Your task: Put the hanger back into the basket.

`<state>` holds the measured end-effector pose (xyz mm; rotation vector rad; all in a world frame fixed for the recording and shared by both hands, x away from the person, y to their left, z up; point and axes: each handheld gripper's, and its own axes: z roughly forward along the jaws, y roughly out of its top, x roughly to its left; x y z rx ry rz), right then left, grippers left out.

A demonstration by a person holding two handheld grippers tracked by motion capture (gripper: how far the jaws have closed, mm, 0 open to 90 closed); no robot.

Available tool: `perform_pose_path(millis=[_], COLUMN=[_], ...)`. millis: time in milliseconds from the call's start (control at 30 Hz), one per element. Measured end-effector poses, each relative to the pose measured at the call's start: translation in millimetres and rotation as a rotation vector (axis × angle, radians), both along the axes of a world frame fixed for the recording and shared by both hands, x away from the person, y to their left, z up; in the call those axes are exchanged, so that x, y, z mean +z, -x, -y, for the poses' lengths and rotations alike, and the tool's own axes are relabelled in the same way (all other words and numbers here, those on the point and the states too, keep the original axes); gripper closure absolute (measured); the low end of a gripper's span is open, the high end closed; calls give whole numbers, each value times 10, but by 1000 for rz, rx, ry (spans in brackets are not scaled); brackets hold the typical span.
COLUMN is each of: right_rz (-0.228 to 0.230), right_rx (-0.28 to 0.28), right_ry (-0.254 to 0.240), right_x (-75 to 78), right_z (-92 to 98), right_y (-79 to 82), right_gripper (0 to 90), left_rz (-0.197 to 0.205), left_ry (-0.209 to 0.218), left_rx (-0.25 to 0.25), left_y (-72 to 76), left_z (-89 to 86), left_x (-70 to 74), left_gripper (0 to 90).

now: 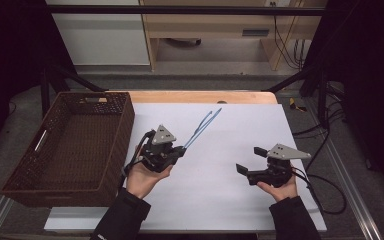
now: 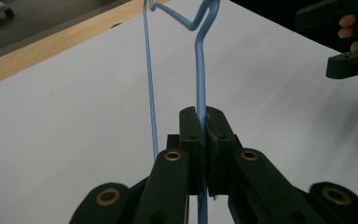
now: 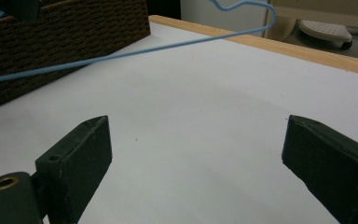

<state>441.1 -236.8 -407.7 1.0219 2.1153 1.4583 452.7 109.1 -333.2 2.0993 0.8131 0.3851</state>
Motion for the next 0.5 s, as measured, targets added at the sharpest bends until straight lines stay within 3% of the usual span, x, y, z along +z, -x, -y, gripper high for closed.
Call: perform_pose_path(millis=[167, 500], right_rz=[-12, -24], right_rx=[-19, -31], right_ry=[9, 25], right_x=[-39, -82], right_z=[84, 182], right_y=[52, 105], right_gripper=[68, 50], left_rz=[13, 5], left_ry=[-23, -21], left_rx=[-26, -80], left_y=[10, -3], left_z=[-79, -280], left_x=[115, 290], left_gripper=[871, 871])
